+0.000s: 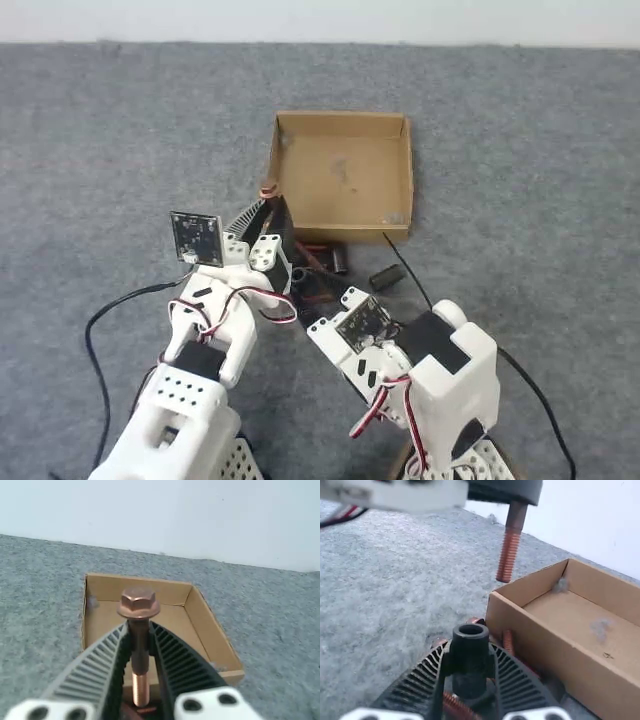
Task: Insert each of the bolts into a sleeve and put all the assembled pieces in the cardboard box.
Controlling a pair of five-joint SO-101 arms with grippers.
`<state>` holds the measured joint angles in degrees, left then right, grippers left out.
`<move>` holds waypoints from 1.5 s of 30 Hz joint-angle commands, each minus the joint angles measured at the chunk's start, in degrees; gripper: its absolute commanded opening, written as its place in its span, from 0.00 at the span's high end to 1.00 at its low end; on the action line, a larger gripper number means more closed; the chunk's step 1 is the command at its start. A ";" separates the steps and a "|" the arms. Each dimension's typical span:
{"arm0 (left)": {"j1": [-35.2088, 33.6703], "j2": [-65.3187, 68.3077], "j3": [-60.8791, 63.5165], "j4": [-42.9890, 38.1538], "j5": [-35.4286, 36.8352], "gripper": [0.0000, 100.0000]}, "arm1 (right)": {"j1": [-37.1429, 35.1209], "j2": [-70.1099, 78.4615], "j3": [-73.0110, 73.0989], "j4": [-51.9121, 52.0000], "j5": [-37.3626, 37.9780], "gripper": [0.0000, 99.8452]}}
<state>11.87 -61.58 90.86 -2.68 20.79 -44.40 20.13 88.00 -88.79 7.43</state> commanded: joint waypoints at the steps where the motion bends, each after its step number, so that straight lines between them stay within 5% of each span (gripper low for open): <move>1: -0.53 -2.20 -1.45 -0.09 -0.62 0.99 | 1.45 -1.10 -1.58 0.57 0.97 0.99; 11: -11.08 -1.58 -9.19 29.19 -2.37 0.99 | 1.63 -1.89 -1.14 0.75 1.14 0.99; 20: -10.55 -1.58 -17.19 52.66 -2.29 0.99 | 2.51 -1.89 -1.14 0.75 1.14 0.99; 34: -10.90 -0.70 -21.58 60.48 -2.20 0.99 | 2.51 -1.98 -0.09 0.75 1.14 0.99; 45: -10.90 25.58 -38.73 64.09 -2.20 0.99 | 2.59 -1.98 0.00 0.57 1.14 0.99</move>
<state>1.23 -45.76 59.74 61.41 18.86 -42.73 20.13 88.00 -88.35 7.43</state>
